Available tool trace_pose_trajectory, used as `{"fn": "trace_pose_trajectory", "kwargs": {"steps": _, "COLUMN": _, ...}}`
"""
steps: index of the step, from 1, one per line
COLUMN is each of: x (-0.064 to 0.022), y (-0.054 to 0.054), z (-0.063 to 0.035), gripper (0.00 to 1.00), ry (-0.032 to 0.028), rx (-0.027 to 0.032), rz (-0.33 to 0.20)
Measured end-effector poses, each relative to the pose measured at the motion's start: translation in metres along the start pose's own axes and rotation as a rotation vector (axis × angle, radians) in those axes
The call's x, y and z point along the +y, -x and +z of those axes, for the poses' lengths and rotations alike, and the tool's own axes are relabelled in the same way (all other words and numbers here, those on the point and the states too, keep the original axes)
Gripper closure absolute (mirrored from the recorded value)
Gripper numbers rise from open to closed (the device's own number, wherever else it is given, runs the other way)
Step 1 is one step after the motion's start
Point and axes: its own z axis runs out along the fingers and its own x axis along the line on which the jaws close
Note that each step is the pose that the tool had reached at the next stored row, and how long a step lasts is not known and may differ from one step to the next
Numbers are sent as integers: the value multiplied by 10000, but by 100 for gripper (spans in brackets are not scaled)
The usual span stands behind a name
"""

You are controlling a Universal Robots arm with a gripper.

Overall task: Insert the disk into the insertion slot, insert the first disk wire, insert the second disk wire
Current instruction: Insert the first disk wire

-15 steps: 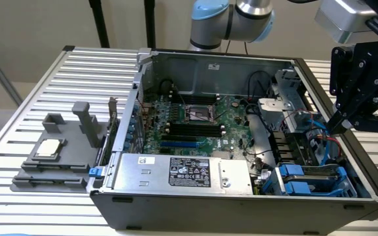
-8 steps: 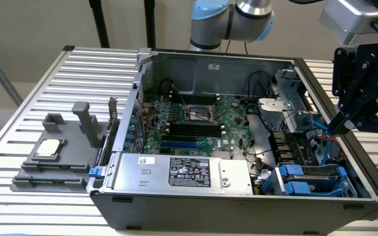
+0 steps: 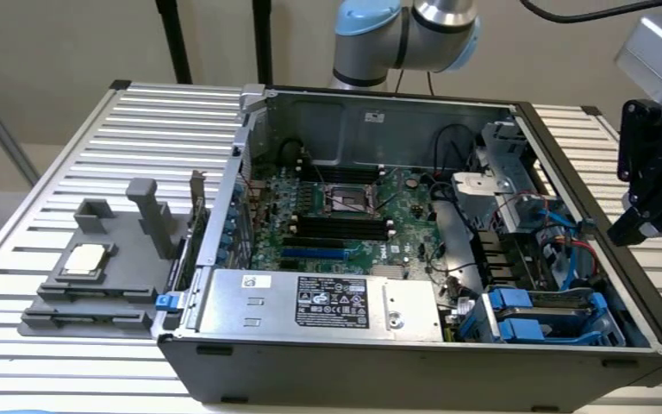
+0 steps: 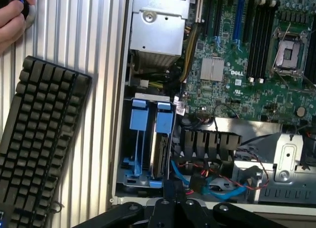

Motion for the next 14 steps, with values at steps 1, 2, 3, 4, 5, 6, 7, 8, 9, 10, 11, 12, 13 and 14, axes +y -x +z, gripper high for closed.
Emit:
{"fn": "trace_pose_trajectory", "kwargs": {"steps": 1, "x": -43, "y": -5, "z": 22, "gripper": 89, "ry": 1, "rx": 10, "rz": -5}}
{"fn": "trace_pose_trajectory", "kwargs": {"steps": 2, "x": -84, "y": -10, "z": 45, "gripper": 89, "ry": 2, "rx": 20, "rz": -10}}
{"fn": "trace_pose_trajectory", "kwargs": {"steps": 3, "x": -118, "y": -15, "z": 66, "gripper": 89, "ry": 4, "rx": 31, "rz": -19}}
{"fn": "trace_pose_trajectory", "kwargs": {"steps": 4, "x": -141, "y": -18, "z": 87, "gripper": 89, "ry": 5, "rx": 32, "rz": -34}}
{"fn": "trace_pose_trajectory", "kwargs": {"steps": 5, "x": -152, "y": -21, "z": 106, "gripper": 89, "ry": 7, "rx": 30, "rz": -58}}
{"fn": "trace_pose_trajectory", "kwargs": {"steps": 6, "x": -154, "y": -22, "z": 125, "gripper": 89, "ry": 8, "rx": 27, "rz": -88}}
{"fn": "trace_pose_trajectory", "kwargs": {"steps": 7, "x": -152, "y": -24, "z": 144, "gripper": 89, "ry": 12, "rx": 22, "rz": -128}}
{"fn": "trace_pose_trajectory", "kwargs": {"steps": 8, "x": -150, "y": -25, "z": 162, "gripper": 89, "ry": 15, "rx": 18, "rz": -170}}
{"fn": "trace_pose_trajectory", "kwargs": {"steps": 9, "x": -148, "y": -27, "z": 180, "gripper": 89, "ry": 18, "rx": 14, "rz": -208}}
{"fn": "trace_pose_trajectory", "kwargs": {"steps": 10, "x": -147, "y": -28, "z": 197, "gripper": 89, "ry": 21, "rx": 12, "rz": -241}}
{"fn": "trace_pose_trajectory", "kwargs": {"steps": 11, "x": -145, "y": -30, "z": 216, "gripper": 89, "ry": 22, "rx": 7, "rz": -265}}
{"fn": "trace_pose_trajectory", "kwargs": {"steps": 12, "x": -143, "y": -31, "z": 233, "gripper": 89, "ry": 24, "rx": 7, "rz": -281}}
{"fn": "trace_pose_trajectory", "kwargs": {"steps": 13, "x": -141, "y": -32, "z": 252, "gripper": 89, "ry": 25, "rx": 5, "rz": -297}}
{"fn": "trace_pose_trajectory", "kwargs": {"steps": 14, "x": -139, "y": -33, "z": 268, "gripper": 89, "ry": 26, "rx": 3, "rz": -311}}
